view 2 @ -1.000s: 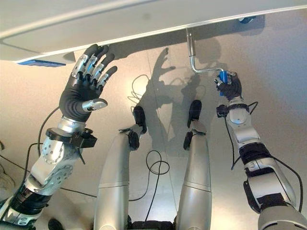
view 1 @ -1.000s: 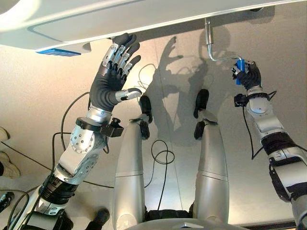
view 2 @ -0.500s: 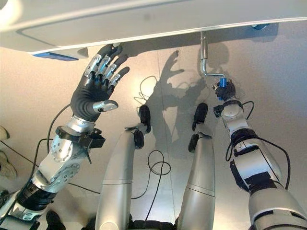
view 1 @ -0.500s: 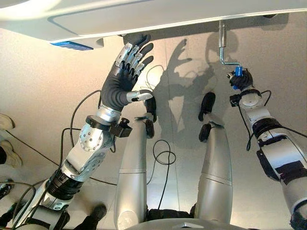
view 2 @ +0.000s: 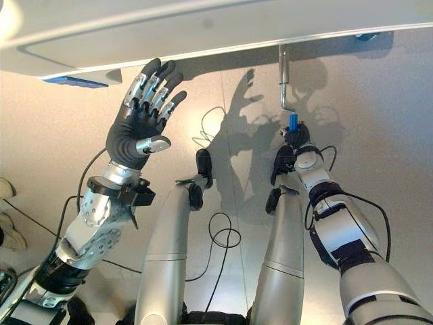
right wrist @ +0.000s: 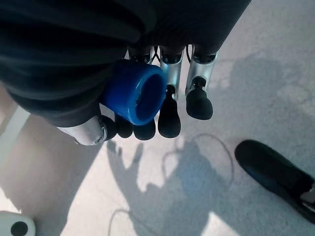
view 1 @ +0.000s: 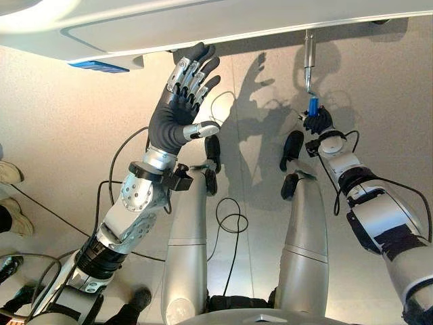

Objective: Raise the hospital bed

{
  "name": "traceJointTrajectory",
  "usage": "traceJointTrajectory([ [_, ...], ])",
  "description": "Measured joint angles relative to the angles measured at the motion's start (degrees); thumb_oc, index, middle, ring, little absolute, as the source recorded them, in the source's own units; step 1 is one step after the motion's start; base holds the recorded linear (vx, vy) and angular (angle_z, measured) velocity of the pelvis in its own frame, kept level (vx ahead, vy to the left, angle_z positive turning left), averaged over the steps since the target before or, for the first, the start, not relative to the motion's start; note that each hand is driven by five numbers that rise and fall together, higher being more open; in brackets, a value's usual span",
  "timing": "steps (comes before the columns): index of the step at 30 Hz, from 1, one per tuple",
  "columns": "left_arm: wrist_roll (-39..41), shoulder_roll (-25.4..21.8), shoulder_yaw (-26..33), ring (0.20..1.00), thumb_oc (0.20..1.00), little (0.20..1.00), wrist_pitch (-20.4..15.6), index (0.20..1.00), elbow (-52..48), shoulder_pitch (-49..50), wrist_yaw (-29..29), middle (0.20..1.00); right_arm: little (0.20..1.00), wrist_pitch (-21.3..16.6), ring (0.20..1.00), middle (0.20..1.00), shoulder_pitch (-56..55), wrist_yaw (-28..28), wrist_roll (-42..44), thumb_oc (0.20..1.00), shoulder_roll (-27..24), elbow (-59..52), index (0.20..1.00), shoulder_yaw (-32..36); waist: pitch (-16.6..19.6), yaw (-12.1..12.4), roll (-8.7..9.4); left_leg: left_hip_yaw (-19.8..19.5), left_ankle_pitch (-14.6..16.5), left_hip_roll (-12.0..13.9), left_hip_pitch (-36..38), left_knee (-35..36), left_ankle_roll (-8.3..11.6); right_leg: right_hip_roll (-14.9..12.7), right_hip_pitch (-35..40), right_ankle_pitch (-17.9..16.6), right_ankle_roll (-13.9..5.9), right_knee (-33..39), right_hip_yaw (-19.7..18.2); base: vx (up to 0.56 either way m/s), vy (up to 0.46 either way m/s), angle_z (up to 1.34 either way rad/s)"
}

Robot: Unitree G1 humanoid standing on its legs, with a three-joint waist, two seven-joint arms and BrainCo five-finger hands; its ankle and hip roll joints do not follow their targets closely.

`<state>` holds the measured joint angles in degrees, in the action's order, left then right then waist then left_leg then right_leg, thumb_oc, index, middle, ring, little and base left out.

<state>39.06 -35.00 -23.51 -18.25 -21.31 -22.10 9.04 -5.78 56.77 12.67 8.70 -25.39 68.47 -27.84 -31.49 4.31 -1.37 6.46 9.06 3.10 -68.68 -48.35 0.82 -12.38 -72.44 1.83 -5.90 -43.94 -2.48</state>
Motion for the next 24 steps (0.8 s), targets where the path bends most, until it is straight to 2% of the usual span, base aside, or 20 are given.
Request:
traceJointTrajectory([
  [13,0.01,0.29,0.05,1.000,1.000,1.000,0.08,1.000,0.39,-0.07,1.25,1.000,0.200,1.10,0.200,0.200,-0.80,-0.85,-1.30,0.200,3.87,-3.96,0.200,-0.51,0.01,-0.03,-0.07,-0.04,0.10,0.08,-0.08,-0.11,0.15,0.04,-0.21,0.26,0.12,-0.40,0.00,0.00,0.000,0.00],
  [15,0.00,0.29,0.05,1.000,1.000,1.000,0.09,1.000,0.40,-0.08,1.38,1.000,0.464,1.10,0.464,0.464,-0.74,-0.83,-1.30,0.464,3.77,-4.08,0.464,-0.50,0.01,-0.06,-0.07,-0.05,0.11,0.09,-0.08,-0.13,0.16,0.04,-0.22,0.29,0.15,-0.48,0.00,0.00,0.000,0.00],
  [16,0.00,0.28,0.04,1.000,1.000,1.000,0.09,1.000,0.45,-0.08,1.39,1.000,1.000,1.11,1.000,1.000,-0.78,-0.84,-1.46,1.000,3.64,-4.06,1.000,-0.57,0.00,-0.06,-0.08,-0.06,0.13,0.08,-0.08,-0.25,0.18,0.03,-0.25,0.37,0.17,-0.71,0.00,0.00,0.000,0.00],
  [24,-0.11,0.35,0.17,1.000,1.000,1.000,-0.01,1.000,4.82,2.04,2.40,1.000,1.000,1.12,1.000,1.000,-2.78,0.03,-1.79,1.000,3.68,-4.44,1.000,-0.91,0.00,-0.07,-0.26,-0.12,0.14,0.16,-0.05,-0.44,0.22,0.09,-0.19,0.39,0.20,-0.83,0.01,0.00,0.000,0.00],
])
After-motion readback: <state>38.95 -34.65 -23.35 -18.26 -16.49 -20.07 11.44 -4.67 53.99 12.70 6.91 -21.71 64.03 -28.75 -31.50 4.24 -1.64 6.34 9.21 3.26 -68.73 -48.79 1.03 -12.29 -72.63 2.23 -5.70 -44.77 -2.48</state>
